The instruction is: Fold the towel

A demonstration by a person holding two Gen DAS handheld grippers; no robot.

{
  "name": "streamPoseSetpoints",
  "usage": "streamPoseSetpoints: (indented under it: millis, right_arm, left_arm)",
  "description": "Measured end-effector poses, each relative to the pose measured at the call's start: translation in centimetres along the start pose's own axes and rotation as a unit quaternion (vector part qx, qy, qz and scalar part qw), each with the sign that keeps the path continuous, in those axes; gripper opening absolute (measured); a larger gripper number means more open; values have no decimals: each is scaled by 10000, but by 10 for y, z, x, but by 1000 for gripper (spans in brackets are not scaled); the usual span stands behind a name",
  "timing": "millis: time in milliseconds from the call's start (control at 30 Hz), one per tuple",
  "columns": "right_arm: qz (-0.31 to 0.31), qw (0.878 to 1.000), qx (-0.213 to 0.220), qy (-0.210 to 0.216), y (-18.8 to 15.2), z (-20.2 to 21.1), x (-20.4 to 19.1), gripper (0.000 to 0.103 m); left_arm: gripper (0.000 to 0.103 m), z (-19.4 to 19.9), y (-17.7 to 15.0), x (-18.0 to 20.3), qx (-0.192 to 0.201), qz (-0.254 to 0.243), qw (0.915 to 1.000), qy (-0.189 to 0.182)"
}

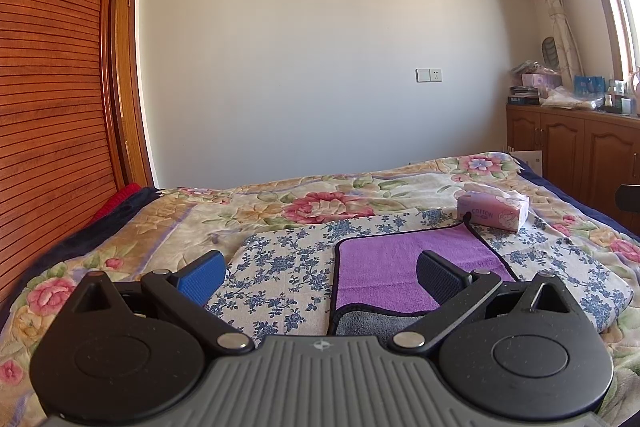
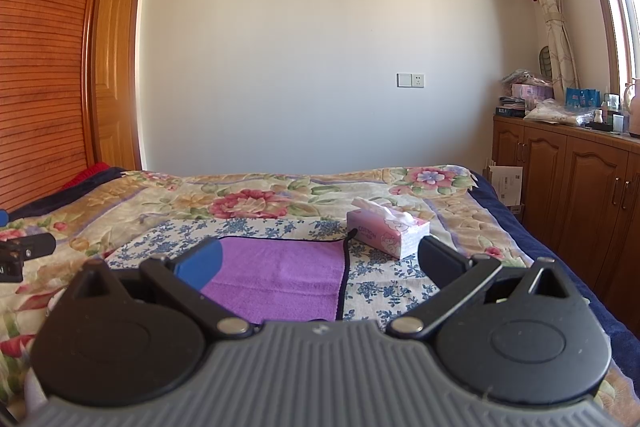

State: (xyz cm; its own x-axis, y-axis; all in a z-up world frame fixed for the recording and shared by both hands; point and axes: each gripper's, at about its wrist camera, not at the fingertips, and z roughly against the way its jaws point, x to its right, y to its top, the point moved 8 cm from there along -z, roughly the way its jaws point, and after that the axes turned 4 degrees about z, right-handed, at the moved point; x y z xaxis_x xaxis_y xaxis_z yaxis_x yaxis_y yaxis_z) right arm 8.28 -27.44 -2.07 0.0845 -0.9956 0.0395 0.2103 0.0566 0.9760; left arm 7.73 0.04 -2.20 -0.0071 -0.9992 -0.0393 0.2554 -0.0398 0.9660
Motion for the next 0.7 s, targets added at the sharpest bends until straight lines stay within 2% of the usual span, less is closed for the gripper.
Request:
streamPoseSetpoints:
  millis: [700]
  right_arm:
    - [-6,10000,1,0,0,0,0,103]
  left_arm:
    - [103,2,-3,5,-12,-26,10000,10]
